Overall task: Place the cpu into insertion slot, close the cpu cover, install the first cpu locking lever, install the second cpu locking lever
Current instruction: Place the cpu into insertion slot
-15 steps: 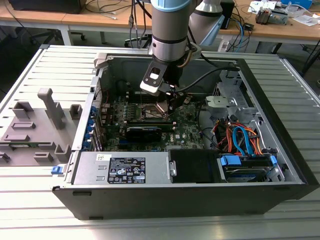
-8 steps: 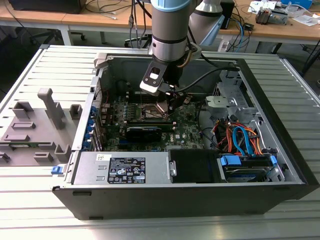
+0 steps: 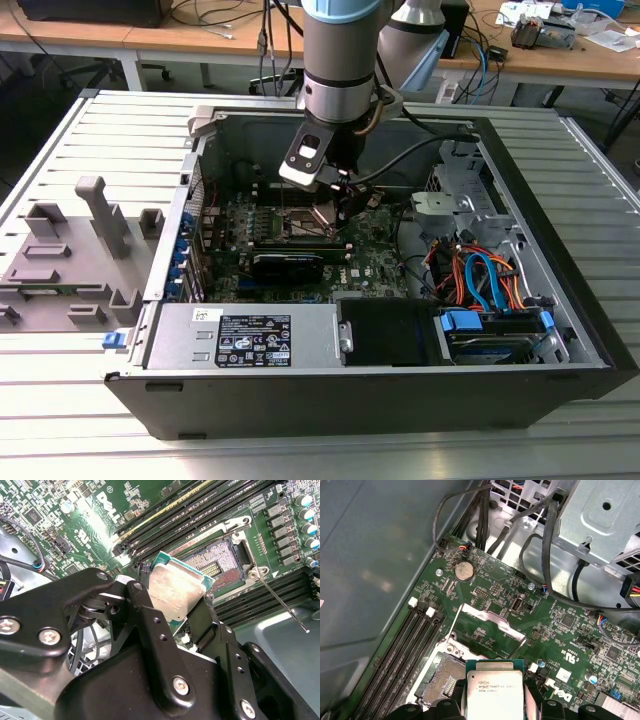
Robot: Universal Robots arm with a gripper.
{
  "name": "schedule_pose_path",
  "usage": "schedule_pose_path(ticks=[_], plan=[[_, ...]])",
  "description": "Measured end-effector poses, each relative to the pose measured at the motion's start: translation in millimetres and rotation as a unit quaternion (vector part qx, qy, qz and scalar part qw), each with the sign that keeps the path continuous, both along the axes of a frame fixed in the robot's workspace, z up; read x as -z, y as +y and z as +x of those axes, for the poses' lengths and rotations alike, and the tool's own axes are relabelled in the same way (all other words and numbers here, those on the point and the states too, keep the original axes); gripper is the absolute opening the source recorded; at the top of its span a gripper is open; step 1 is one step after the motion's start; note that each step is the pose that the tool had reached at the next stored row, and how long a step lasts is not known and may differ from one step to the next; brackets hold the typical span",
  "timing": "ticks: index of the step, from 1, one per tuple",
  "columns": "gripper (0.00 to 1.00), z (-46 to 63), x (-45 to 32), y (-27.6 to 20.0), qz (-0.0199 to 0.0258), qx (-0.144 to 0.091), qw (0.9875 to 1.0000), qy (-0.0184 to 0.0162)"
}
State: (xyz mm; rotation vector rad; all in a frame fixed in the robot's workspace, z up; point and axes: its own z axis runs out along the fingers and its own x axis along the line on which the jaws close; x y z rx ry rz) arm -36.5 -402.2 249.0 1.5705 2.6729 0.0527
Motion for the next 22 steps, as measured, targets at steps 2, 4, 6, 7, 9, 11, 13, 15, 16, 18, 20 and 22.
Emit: schedule_pose_path(ticks=[2, 4, 6, 7, 9, 11, 13, 15, 16, 18, 20, 22], plan=[[0.55, 0.0, 0.0, 0.0, 0.0, 0.001, 1.0, 0.0], [0.55, 0.0, 0.0, 0.0, 0.0, 0.002, 1.0, 0.0], [0.55, 0.0, 0.0, 0.0, 0.0, 0.003, 1.0, 0.0], [0.55, 0.0, 0.0, 0.0, 0.0, 0.003, 1.0, 0.0], [0.55, 0.0, 0.0, 0.0, 0.0, 0.004, 1.0, 0.0], [0.55, 0.0, 0.0, 0.0, 0.0, 0.005, 1.0, 0.0], [0.55, 0.0, 0.0, 0.0, 0.0, 0.006, 1.0, 0.0], [0.55, 0.0, 0.0, 0.0, 0.0, 0.007, 1.0, 0.0], [0.55, 0.0, 0.0, 0.0, 0.0, 0.007, 1.0, 0.0], [0.55, 0.0, 0.0, 0.0, 0.0, 0.008, 1.0, 0.0], [0.55, 0.0, 0.0, 0.0, 0.0, 0.009, 1.0, 0.0], [0.55, 0.0, 0.0, 0.0, 0.0, 0.009, 1.0, 0.0]])
